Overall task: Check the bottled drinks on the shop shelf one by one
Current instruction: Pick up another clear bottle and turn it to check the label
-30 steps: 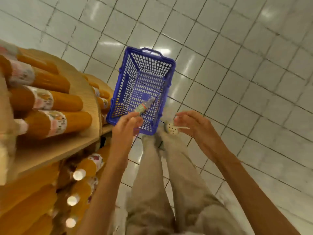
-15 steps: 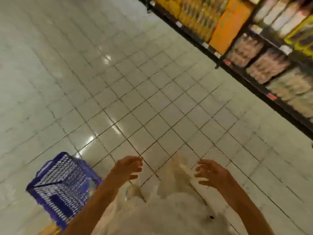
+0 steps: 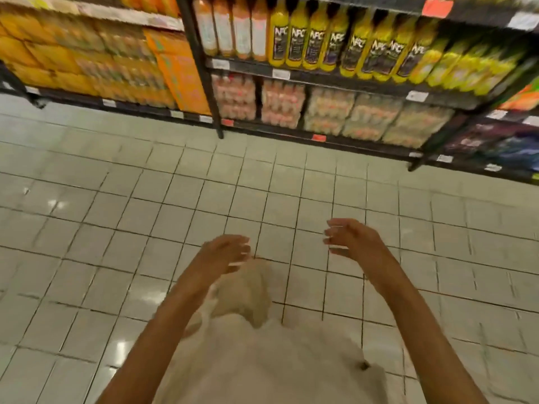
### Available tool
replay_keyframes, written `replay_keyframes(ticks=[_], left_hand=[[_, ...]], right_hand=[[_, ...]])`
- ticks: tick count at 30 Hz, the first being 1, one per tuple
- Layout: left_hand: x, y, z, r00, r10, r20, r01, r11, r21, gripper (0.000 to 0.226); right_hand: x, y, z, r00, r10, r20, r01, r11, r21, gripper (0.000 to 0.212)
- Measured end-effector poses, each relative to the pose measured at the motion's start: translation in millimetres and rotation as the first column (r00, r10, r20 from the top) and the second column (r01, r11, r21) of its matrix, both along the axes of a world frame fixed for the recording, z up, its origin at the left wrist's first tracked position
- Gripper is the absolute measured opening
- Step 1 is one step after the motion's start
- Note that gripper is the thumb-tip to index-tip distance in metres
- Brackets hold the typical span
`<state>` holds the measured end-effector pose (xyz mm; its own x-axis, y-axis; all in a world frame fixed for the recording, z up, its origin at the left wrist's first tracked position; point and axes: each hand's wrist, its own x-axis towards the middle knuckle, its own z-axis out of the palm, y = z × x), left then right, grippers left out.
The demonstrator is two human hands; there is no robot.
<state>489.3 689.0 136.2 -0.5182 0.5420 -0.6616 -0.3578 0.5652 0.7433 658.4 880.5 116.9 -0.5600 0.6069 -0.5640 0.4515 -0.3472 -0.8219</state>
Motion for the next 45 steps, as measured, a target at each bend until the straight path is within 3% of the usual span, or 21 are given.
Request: replay_keyframes(ticks=[6, 11, 17, 21, 24, 29, 32, 37, 42, 45], left_hand=[[-127, 139, -30, 0.999, 0.023, -0.027, -0.025, 0.998, -0.056, 0.027], [-209, 310, -11, 0.983, -0.176, -0.042, 0.177, 0.984, 0.024, 0.019], [-251, 502, 23, 0.970, -0.241, -0.004, 0.237, 0.950, 0.204, 0.023], [-281, 613, 68, 0.969, -0.216, -0.120, 0.245, 0.897, 0.367, 0.022], [-308, 665, 121, 0.977, -0.097, -0.190, 0.186, 0.824, 0.535, 0.017], [-354, 719, 207, 0.919, 0.231, -0.321, 0.118, 0.614, 0.780, 0.018], [-377, 747, 235, 0.860, 0.333, -0.386, 0.149, 0.559, 0.816, 0.025], [-398, 787, 242, 0.731, 0.350, -0.585, 0.254, 0.656, 0.711, 0.051], [-411, 815, 232, 0.696, 0.243, -0.676, 0.288, 0.767, 0.573, 0.082], [-416, 820, 224, 0.690, 0.195, -0.697, 0.291, 0.807, 0.514, 0.075]], right_hand=[[-79, 133, -18, 0.997, -0.052, 0.060, 0.051, 0.999, 0.015, 0.018], [-99, 231, 1, 0.972, -0.212, 0.105, 0.214, 0.977, -0.003, 0.019], [-134, 403, 16, 0.927, -0.374, 0.030, 0.370, 0.924, 0.099, 0.017], [-192, 540, 51, 0.954, -0.255, -0.160, 0.288, 0.927, 0.239, 0.022], [-245, 612, 114, 0.931, -0.146, -0.334, 0.276, 0.882, 0.382, 0.021], [-328, 658, 221, 0.789, 0.078, -0.609, 0.344, 0.765, 0.545, 0.036], [-370, 667, 260, 0.737, 0.190, -0.649, 0.385, 0.671, 0.634, 0.037], [-421, 673, 282, 0.713, 0.227, -0.663, 0.388, 0.660, 0.643, 0.049], [-452, 682, 287, 0.774, 0.225, -0.592, 0.328, 0.657, 0.679, 0.056], [-464, 684, 293, 0.799, 0.218, -0.561, 0.300, 0.664, 0.685, 0.054]])
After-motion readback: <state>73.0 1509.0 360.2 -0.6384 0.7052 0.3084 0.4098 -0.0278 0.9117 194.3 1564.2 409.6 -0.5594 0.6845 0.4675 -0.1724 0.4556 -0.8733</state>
